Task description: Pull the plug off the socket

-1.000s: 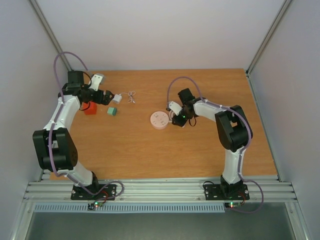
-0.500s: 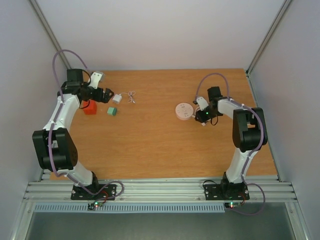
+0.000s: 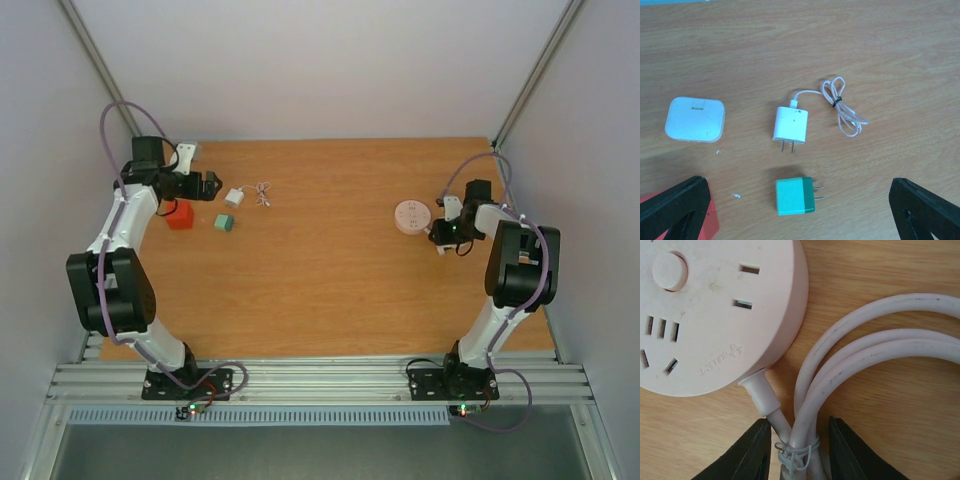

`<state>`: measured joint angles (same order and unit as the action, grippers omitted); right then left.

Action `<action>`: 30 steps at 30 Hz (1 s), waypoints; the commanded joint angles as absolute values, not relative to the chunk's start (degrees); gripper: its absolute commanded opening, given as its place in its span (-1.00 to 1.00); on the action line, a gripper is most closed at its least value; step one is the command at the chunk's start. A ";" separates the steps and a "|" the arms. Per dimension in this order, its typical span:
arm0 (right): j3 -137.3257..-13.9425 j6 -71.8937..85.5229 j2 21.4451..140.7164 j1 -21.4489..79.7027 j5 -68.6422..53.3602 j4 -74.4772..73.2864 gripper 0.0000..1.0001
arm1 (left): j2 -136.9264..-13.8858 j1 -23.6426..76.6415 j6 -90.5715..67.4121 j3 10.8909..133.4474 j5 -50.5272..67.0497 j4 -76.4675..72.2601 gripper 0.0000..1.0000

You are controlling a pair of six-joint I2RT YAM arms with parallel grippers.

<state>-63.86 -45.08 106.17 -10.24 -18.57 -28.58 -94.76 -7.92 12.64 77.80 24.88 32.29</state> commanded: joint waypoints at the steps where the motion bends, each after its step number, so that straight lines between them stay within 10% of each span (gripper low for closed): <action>1: -62.53 -41.31 103.93 -12.48 -18.01 -27.44 -0.33 | -95.17 -8.68 10.12 79.28 23.14 32.36 0.99; 17: -69.71 -33.75 95.12 -12.57 -26.23 -32.34 0.87 | -90.27 -12.75 9.34 78.70 27.85 35.24 0.99; 30: -70.62 -26.41 81.48 -12.30 -42.06 -32.43 0.97 | -81.55 -12.92 6.31 75.18 24.20 37.44 0.99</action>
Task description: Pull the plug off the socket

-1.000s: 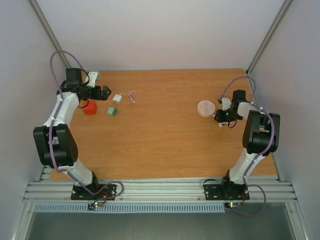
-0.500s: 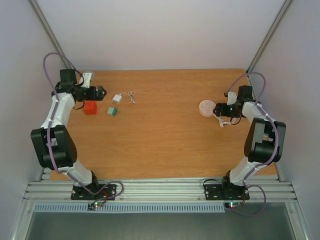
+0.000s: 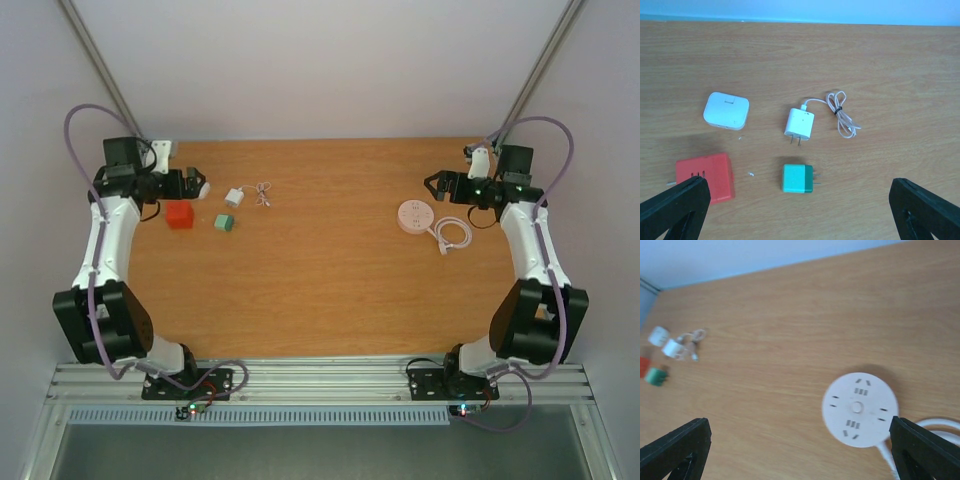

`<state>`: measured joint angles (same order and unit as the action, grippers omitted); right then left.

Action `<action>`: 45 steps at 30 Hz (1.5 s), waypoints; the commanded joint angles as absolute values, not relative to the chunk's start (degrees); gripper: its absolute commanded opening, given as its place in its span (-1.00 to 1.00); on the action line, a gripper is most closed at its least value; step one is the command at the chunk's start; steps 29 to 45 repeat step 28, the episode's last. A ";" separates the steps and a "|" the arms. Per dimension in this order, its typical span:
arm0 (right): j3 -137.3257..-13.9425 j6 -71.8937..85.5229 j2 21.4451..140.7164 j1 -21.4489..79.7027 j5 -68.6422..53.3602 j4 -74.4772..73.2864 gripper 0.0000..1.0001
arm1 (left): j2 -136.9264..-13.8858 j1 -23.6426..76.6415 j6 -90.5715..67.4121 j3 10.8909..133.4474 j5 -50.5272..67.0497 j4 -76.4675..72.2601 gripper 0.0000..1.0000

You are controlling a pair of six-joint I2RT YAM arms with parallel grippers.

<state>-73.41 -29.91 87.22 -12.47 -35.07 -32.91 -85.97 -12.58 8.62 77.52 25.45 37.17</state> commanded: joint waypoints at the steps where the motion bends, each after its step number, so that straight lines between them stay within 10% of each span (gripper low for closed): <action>1: -68.61 -26.11 79.24 -12.30 -42.93 -32.01 0.97 | -80.59 -12.92 6.26 74.25 23.87 37.73 0.99; 16: -46.99 -26.64 59.11 -12.30 -45.88 -26.48 0.97 | -59.08 -12.85 9.83 52.47 14.84 32.25 0.99; 45: -43.46 -23.99 57.13 -12.30 -46.23 -22.79 0.97 | -56.28 -12.90 7.89 49.75 12.92 32.48 0.99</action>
